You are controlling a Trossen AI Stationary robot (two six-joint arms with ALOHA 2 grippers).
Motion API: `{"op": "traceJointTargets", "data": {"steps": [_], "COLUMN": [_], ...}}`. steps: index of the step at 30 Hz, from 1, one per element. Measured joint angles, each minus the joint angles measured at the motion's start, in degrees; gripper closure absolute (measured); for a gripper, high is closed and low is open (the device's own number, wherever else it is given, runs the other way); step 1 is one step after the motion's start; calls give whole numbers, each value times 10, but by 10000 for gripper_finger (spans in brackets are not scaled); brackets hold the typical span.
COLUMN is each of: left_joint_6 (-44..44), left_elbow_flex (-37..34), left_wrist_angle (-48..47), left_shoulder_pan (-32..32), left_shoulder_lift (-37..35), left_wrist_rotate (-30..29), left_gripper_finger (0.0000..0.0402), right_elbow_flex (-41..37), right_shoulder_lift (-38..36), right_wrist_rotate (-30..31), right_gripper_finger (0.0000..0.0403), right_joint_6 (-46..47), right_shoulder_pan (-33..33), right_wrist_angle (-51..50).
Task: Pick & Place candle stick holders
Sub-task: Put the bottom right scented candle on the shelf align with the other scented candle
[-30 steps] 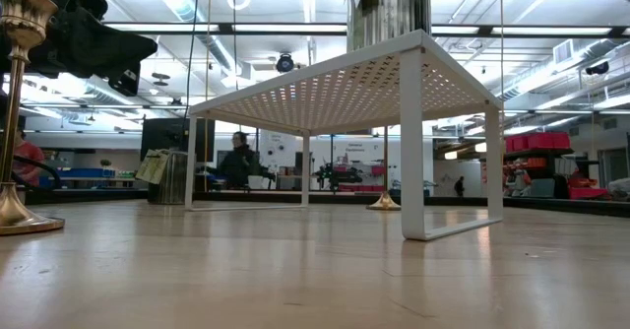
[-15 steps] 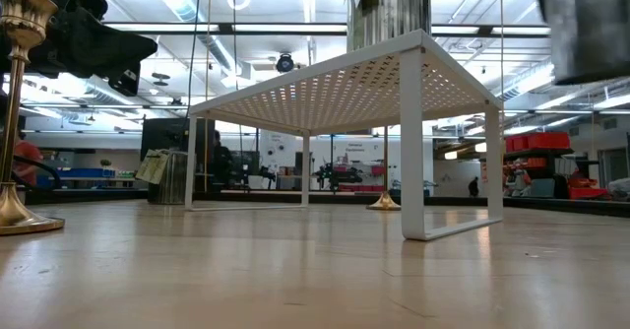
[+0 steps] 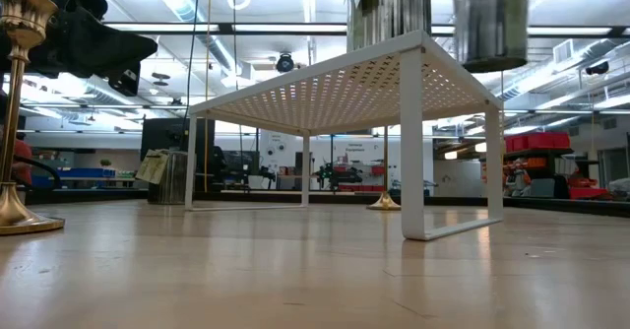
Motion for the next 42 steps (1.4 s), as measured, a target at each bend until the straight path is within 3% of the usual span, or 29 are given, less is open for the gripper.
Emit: {"op": "traceJointTargets", "data": {"steps": [18, 21, 42], "left_joint_6": [0, 0, 0], "left_elbow_flex": [0, 0, 0], "left_wrist_angle": [0, 0, 0], "left_shoulder_pan": [0, 0, 0], "left_shoulder_lift": [0, 0, 0], "left_wrist_rotate": [0, 0, 0], "left_gripper_finger": [376, 376, 376], "right_elbow_flex": [11, 11, 12], "right_shoulder_lift": [58, 59, 79], "right_wrist_rotate": [-14, -41, -54], "right_gripper_finger": [36, 36, 36], "right_joint_6": [-116, -116, -101], "right_shoulder_pan": [-26, -26, -44], "right_wrist_angle": [85, 89, 111]}}
